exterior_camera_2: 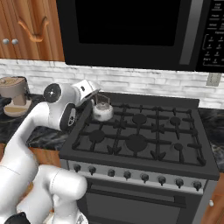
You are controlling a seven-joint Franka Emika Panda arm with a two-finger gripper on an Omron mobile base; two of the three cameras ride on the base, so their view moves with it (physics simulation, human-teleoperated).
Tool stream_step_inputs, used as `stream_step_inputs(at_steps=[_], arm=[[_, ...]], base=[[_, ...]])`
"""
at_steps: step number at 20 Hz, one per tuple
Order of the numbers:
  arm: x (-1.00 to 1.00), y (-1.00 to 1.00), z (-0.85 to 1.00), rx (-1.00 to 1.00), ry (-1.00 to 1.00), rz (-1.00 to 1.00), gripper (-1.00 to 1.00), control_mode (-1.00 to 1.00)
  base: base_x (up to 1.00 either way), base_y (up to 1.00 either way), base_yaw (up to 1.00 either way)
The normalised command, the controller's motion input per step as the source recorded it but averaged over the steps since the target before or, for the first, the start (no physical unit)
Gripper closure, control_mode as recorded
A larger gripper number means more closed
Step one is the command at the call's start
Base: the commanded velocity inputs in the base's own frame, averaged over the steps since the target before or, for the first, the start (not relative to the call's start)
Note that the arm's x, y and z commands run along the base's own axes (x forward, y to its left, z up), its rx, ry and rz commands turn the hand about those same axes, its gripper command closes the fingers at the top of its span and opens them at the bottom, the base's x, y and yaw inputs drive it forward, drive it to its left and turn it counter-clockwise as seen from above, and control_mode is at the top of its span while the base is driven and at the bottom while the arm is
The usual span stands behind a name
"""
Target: Pick the kettle from the cabinet and place it on a stove burner. Then pick the pot from the counter and place it on another stove burner. Finally, turn both burners on.
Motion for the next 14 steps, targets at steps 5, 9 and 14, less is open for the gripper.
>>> stream_step_inputs(at_steps=[5, 9, 14], arm=[[-0.88, -0.33, 0.02, 0.03, 0.0, -0.01, -1.0, -1.0], [-0.8, -0.41, 0.0, 0.08, -0.11, -0.07, -1.0, -1.0], [-0.5, -0.29, 0.0, 0.02, -0.02, -0.06, -1.0, -1.0]], base=[[0.0, 0.0, 0.0], [0.0, 0.0, 0.0], [0.0, 0.0, 0.0]])
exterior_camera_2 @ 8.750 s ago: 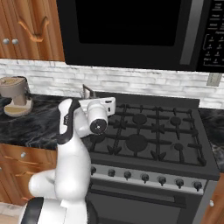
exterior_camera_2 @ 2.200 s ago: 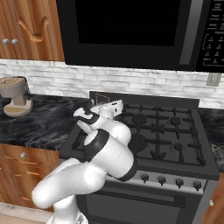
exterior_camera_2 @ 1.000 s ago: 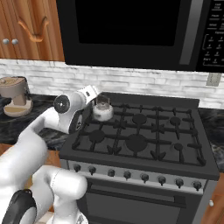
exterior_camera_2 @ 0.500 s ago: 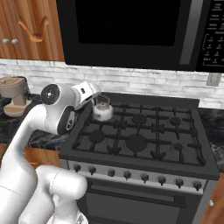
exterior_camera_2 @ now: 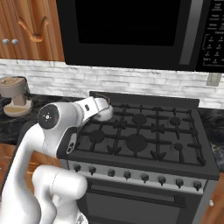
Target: Pick the kettle from the cabinet and place it on a stove burner. Then pick the pot from the counter and place it on another stove burner. Finally, turn both burners on.
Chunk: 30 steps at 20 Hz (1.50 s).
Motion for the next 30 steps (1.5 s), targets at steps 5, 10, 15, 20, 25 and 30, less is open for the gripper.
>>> stream_step_inputs(at_steps=[5, 10, 15, 20, 25, 30], arm=[[-0.26, -0.1, 0.0, 0.02, -0.05, -0.03, -1.0, -1.0], [-0.71, -0.15, 0.01, 0.03, -0.08, -0.14, -1.0, -1.0], [-0.73, -0.02, 0.06, 0.0, -0.02, -0.14, -1.0, -1.0], [-0.85, -0.04, 0.04, 0.0, -0.02, -0.14, -1.0, -1.0], [-0.77, 0.0, 0.0, 0.0, 0.0, -0.12, -1.0, -1.0], [-0.63, 0.0, 0.0, 0.0, -0.03, -0.07, -1.0, -1.0]], base=[[0.0, 0.0, 0.0], [0.0, 0.0, 0.0], [0.0, 0.0, 0.0], [0.0, 0.0, 0.0], [0.0, 0.0, 0.0], [0.0, 0.0, 0.0]])
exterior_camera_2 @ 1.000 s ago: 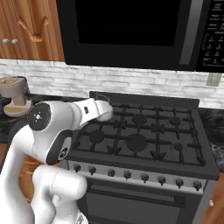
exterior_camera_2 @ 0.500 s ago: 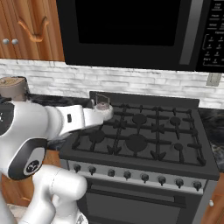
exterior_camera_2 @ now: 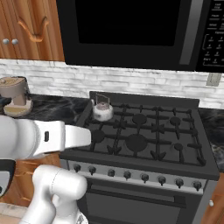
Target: Pick the kettle from the cabinet and place it on a stove burner. Then pick the pot from the counter and place it on another stove burner. Finally, turn both burners on.
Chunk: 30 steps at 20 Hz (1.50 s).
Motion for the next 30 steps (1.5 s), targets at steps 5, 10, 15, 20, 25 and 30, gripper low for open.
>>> stream_step_inputs(at_steps=[5, 10, 15, 20, 25, 30], arm=[[-0.19, 0.0, 0.0, 0.0, -0.01, -0.02, -1.0, -1.0], [0.0, 0.0, 0.0, 0.0, 0.0, 0.0, -1.0, 1.0], [0.0, 0.0, 0.0, 0.0, 0.0, 0.0, -1.0, 1.0], [0.0, 0.0, 0.0, 0.0, 0.0, 0.0, -1.0, 1.0], [0.0, 0.0, 0.0, 0.0, 0.0, 0.0, -1.0, 1.0], [0.0, 0.0, 0.0, 0.0, 0.0, 0.0, -1.0, 1.0]], base=[[0.0, 0.0, 0.0], [-0.39, -0.44, -0.1], [-0.47, -0.64, -0.19], [-0.19, -0.69, -0.16], [0.09, -0.85, -0.05], [0.27, -0.86, -0.01]])
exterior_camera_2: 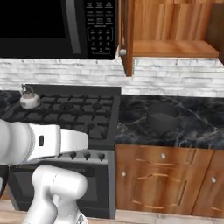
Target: Pick the kettle from the cabinet and place it on a stove burner. Then pick the pot from the counter and place it on another stove burner. Finally, turn both burners on.
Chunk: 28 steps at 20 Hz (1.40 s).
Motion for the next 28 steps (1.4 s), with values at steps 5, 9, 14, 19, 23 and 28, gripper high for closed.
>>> stream_step_inputs(at_steps=[5, 9, 14, 19, 23, 28], arm=[[0.0, 0.0, 0.0, 0.0, 0.0, 0.0, -1.0, 1.0], [0.0, 0.0, 0.0, 0.0, 0.0, 0.0, -1.0, 1.0], [0.0, 0.0, 0.0, 0.0, 0.0, 0.0, -1.0, 1.0], [0.0, 0.0, 0.0, 0.0, 0.0, 0.0, -1.0, 1.0], [0.0, 0.0, 0.0, 0.0, 0.0, 0.0, -1.0, 1.0], [0.0, 0.0, 0.0, 0.0, 0.0, 0.0, -1.0, 1.0]], base=[[0.25, -0.83, 0.0], [0.32, -0.65, 0.0], [0.4, -0.5, 0.01], [0.48, -0.4, 0.08], [0.4, -0.24, 0.11], [0.28, -0.18, 0.12]])
